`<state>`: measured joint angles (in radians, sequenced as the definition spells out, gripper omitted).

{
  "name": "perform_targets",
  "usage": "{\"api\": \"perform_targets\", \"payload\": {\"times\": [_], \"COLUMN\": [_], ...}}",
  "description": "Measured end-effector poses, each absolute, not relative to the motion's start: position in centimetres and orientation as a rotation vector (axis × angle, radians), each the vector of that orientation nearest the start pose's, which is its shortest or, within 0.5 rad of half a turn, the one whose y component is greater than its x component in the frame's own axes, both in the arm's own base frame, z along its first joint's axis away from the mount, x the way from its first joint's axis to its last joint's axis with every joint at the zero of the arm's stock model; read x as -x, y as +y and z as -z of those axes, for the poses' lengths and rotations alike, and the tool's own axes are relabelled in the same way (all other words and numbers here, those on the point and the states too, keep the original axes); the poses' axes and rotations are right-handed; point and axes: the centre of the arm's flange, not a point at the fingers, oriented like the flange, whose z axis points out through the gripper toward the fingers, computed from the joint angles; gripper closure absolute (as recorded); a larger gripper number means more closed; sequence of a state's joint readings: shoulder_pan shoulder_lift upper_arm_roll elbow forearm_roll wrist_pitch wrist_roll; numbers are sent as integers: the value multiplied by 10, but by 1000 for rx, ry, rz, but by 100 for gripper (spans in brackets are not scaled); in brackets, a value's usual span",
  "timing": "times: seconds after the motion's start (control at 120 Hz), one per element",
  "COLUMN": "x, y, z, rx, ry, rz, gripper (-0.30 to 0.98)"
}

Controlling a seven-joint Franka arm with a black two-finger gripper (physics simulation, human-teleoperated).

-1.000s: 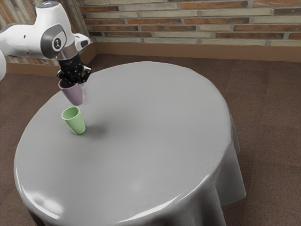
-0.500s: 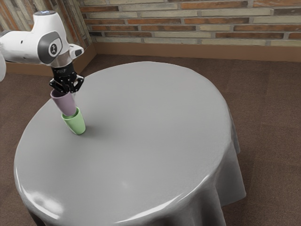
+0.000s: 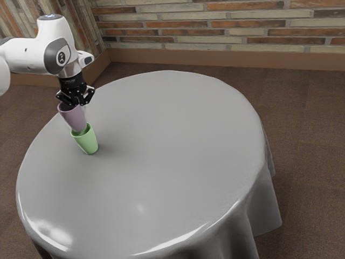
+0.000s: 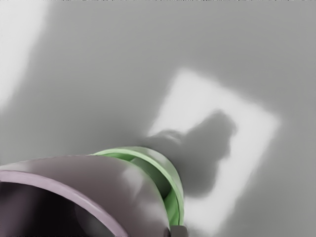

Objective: Place the right cup onto the left cup

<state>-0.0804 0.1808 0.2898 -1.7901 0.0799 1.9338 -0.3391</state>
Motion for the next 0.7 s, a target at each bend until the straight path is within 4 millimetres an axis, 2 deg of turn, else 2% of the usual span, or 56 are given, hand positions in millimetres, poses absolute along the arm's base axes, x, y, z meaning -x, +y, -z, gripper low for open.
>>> {"api": "perform_targets", "payload": {"times": [0.7], "x": [-597], "y": [125], "z": [-432], "rx": [2932], "ry": [-805], "rz": [-39], "gripper": [78]}}
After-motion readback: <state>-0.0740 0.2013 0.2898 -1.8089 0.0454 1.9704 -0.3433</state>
